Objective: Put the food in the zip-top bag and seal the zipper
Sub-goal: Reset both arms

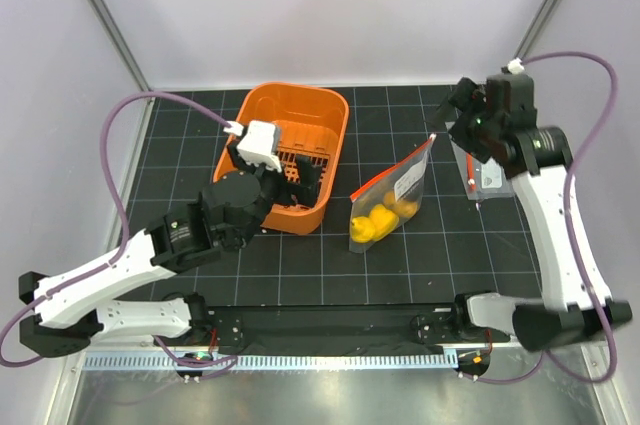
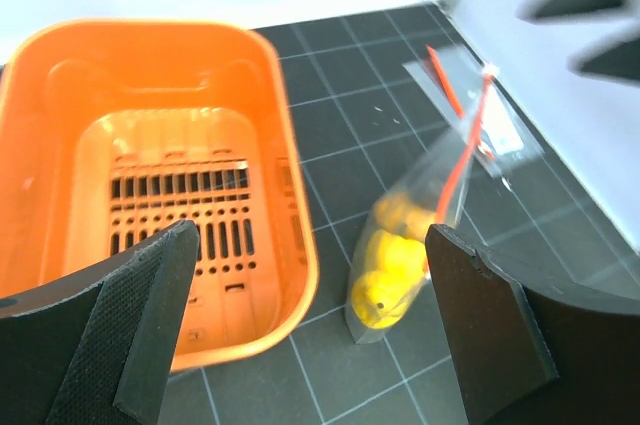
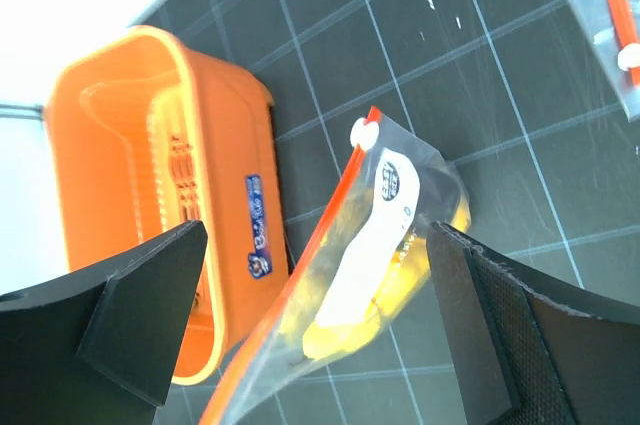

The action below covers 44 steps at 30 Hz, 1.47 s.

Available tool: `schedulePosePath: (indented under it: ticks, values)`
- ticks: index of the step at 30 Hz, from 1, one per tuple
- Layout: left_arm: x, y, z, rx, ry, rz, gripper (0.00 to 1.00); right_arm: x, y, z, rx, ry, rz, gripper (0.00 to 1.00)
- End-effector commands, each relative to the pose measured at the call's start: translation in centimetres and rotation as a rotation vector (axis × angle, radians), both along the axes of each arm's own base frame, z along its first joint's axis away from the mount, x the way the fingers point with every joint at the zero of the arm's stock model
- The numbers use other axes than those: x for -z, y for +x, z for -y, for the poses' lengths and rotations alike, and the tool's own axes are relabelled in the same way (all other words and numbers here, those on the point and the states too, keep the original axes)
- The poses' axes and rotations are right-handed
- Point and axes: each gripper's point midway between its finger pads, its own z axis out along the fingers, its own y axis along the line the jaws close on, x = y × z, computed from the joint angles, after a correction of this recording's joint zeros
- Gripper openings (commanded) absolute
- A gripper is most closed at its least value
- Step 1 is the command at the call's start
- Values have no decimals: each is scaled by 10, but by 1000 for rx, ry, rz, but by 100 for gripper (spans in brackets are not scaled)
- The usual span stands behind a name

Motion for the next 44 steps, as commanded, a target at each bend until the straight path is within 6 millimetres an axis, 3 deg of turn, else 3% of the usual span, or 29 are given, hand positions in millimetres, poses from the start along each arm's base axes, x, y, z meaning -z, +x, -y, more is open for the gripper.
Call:
schedulePosePath:
  ticks: [1, 3, 8, 13, 22, 28, 36, 44]
  values:
    - [-5, 4, -35, -163, -116, -22, 100, -36, -20, 10, 12, -18, 227, 100]
    - [0, 1, -37, -155, -132, -32, 100, -42, -32, 13, -3, -36, 288, 100]
    - [5, -7, -43, -116, -149, -42, 100, -23, -64, 25, 48, -48, 280, 100]
    - [12, -18, -47, -74, -196, -70, 100, -9, -83, 33, 60, -74, 259, 100]
    - [33, -26, -75, -135, -286, -114, 100, 3, -108, 51, 122, -133, 207, 100]
    - [52, -31, -90, -166, -315, -153, 100, 35, -140, 69, 201, -171, 142, 100]
    - [59, -33, -92, -170, -339, -167, 100, 64, -159, 74, 225, -176, 71, 100]
    - [60, -33, -89, -165, -327, -171, 100, 67, -159, 74, 223, -182, 50, 100]
